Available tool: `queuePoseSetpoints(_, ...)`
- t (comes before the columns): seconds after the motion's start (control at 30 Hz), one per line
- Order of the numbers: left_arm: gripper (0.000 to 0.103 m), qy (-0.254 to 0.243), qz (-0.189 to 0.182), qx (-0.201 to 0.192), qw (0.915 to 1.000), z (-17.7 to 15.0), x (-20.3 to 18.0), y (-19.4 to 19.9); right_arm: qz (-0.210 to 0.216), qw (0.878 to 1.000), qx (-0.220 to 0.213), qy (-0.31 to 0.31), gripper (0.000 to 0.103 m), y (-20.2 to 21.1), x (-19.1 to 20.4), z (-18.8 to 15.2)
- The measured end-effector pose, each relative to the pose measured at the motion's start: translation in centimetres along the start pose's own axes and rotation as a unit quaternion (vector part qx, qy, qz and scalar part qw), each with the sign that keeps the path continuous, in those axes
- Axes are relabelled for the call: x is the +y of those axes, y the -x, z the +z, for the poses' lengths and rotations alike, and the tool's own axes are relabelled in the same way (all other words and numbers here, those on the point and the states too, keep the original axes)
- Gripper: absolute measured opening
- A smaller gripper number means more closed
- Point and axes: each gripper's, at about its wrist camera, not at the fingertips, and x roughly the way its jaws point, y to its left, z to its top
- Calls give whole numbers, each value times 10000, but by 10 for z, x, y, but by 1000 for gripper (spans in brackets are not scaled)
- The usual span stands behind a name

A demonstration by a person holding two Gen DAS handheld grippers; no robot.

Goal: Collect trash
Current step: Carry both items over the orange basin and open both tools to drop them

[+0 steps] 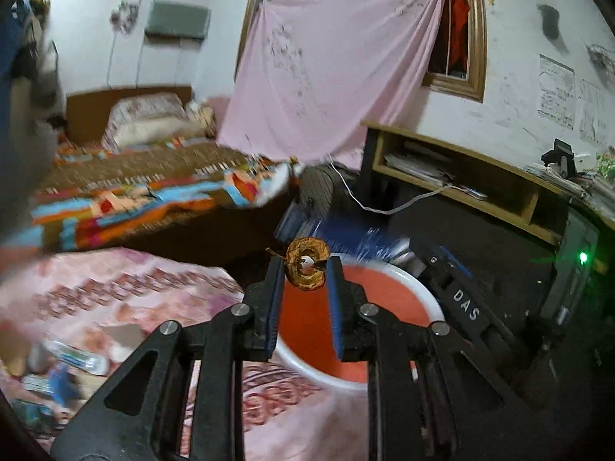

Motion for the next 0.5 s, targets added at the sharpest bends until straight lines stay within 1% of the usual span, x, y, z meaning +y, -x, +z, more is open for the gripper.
queuePoseSetpoints(0.1,6,95,-142,263,9995,2,-5,-16,-61,9999,81,-44,38,0,-5,-1)
queuePoseSetpoints(0.2,7,156,-186,439,9987,0,-6,-26,-104,9998,124,-119,38,-1,-10,0)
queuePoseSetpoints(0.27,12,206,-191,533,9982,-2,-5,-28,-108,9997,137,-177,39,-1,-12,0)
queuePoseSetpoints(0.33,21,249,-177,555,9980,-4,-3,-27,-104,9996,136,-212,41,0,-13,0)
queuePoseSetpoints(0.4,24,300,-153,516,9981,-6,0,-25,-77,9996,132,-220,43,1,-12,0)
queuePoseSetpoints(0.5,27,399,-50,434,9982,-7,6,-17,-38,9997,116,-190,46,1,-9,1)
